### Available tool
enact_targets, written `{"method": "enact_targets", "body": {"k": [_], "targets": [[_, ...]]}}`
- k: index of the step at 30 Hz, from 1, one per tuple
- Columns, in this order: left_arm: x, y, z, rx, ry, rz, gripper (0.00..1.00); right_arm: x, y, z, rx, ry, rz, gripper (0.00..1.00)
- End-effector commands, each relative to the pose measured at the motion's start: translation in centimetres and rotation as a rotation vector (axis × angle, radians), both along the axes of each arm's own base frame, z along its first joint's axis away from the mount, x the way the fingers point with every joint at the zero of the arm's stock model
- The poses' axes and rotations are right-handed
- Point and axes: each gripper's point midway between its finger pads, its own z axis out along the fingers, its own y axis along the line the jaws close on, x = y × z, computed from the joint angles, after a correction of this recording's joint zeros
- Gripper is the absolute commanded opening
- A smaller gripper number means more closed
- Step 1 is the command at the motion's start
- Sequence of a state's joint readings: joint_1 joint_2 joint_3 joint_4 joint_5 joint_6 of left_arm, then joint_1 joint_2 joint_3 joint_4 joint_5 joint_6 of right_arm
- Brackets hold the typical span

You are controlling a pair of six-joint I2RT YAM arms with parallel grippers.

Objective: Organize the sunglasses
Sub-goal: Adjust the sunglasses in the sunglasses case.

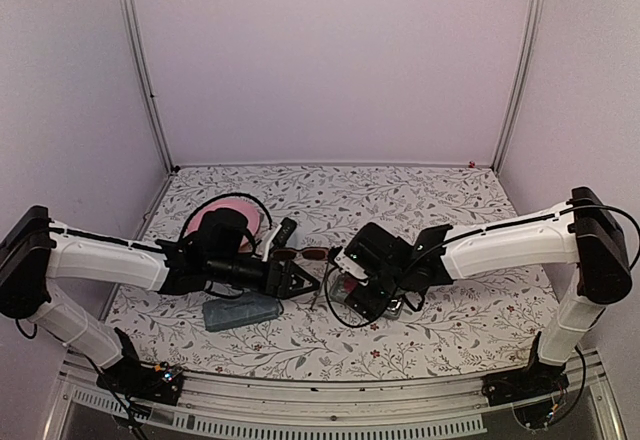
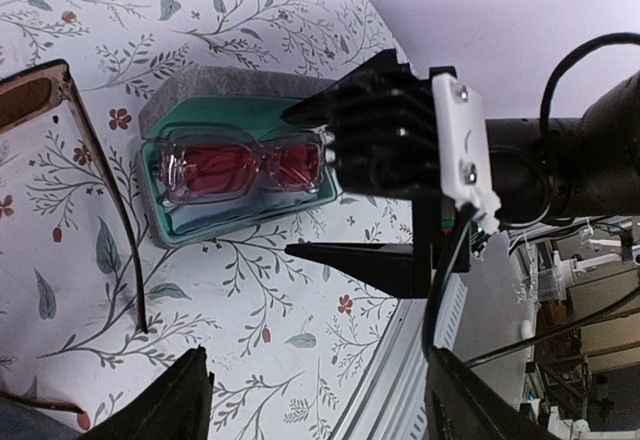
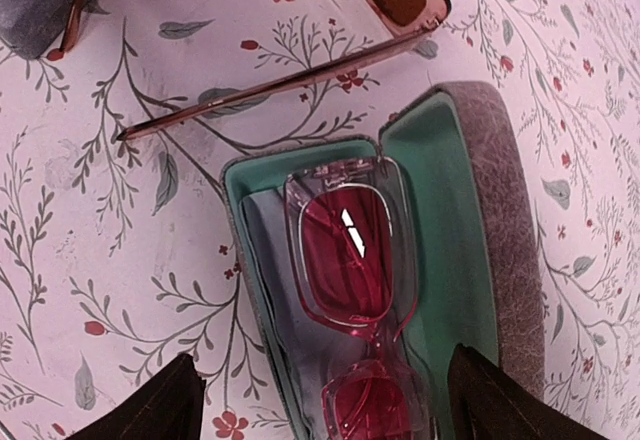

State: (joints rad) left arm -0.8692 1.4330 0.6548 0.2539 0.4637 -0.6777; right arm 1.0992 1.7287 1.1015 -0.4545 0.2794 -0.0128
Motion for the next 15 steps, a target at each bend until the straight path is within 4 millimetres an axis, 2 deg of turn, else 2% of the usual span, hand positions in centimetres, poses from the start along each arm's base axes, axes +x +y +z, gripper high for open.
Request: {"method": "enact_targets", "body": {"k": [1,5,15], "targets": [[0.2,0.0,-0.6,-0.002,0.003,-0.004,0.74,0.4,-0.8,-0.7,-0.04,-0.031,-0.027,0.89],[0.3,-0.1,-0.5,-0.003,0.0,-0.005,0.74,0.7,-1.0,-1.6,-0.079,-0.039,-0.031,0.92],[0.3,-0.1,-0.6,0.001,0.004,-0.006,0.74,1.0,-1.0,-2.8,-0.115,-0.045,-0.022,0.91]]}}
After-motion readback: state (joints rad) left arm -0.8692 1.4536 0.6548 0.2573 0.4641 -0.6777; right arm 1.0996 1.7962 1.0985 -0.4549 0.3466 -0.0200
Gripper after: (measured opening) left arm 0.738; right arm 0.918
